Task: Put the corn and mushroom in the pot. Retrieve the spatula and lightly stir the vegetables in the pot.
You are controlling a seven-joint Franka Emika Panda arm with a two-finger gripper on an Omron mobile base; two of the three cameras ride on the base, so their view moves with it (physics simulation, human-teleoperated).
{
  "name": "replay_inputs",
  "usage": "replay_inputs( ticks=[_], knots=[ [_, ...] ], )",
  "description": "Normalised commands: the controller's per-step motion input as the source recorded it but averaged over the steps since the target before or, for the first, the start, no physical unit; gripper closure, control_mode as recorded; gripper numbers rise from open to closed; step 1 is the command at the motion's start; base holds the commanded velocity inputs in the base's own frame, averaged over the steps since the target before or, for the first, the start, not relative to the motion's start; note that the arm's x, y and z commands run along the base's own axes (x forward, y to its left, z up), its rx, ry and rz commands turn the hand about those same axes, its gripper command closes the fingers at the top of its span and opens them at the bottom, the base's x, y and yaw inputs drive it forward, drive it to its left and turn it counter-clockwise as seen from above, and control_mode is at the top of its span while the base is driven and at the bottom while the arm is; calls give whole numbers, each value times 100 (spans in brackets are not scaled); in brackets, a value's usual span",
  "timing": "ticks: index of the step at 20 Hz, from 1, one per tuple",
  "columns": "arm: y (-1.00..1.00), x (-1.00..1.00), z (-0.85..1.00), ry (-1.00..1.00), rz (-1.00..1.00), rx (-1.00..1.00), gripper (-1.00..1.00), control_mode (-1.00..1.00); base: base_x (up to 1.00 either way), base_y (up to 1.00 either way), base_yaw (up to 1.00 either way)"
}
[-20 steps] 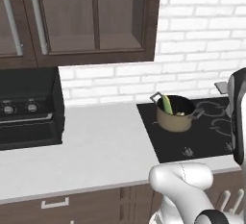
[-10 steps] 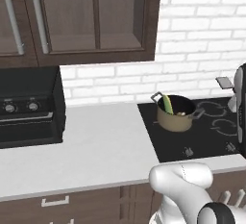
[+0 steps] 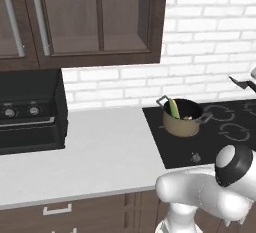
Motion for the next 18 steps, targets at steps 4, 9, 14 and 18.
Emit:
replay_inputs(
  ticks=[4, 9, 14, 18],
  knots=[
    [0, 48, 23, 62, -18, 78, 100, -100, 0, 0, 0],
    [2, 39, 0, 70, -16, 79, 100, -100, 0, 0, 0],
    [50, 32, 11, 29, -17, 49, 100, -100, 0, 0, 0],
    [56, 53, 22, 4, -31, 11, 100, -100, 0, 0, 0]
  ],
)
